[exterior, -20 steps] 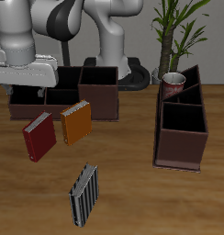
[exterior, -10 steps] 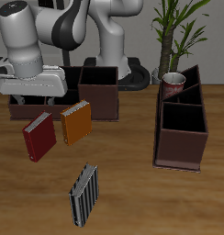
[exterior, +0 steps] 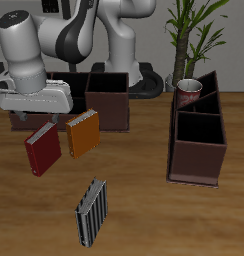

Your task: Place the red mug into the left desk caddy's left compartment and place the red book into the left desk caddy's back compartment and place the orange book into the back desk caddy's front compartment

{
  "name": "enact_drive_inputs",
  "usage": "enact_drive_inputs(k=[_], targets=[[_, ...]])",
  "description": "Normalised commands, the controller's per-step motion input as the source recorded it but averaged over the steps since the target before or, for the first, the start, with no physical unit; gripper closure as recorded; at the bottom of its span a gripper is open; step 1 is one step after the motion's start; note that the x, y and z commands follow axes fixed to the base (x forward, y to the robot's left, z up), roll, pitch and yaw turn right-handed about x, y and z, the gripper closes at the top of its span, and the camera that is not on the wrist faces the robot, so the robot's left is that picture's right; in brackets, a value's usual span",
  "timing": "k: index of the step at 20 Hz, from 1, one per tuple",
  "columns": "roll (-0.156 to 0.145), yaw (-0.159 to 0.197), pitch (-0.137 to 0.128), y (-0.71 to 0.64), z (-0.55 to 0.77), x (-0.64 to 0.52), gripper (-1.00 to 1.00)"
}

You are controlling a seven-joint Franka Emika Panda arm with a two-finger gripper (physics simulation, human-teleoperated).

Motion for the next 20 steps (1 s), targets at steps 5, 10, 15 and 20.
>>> enact_drive_inputs(k=[5, 10, 15, 20], targets=[[-0.001, -0.023, -0.01, 0.06, -0.22, 0.02, -1.0], [-0.004, -0.022, 0.0, -0.19, -0.08, -0.04, -1.0], [-0.014, -0.017, 0.004, -0.12, -0.01, -0.05, -1.0], [-0.012, -0.037, -0.006, -0.19, -0.07, 0.0, -1.0]])
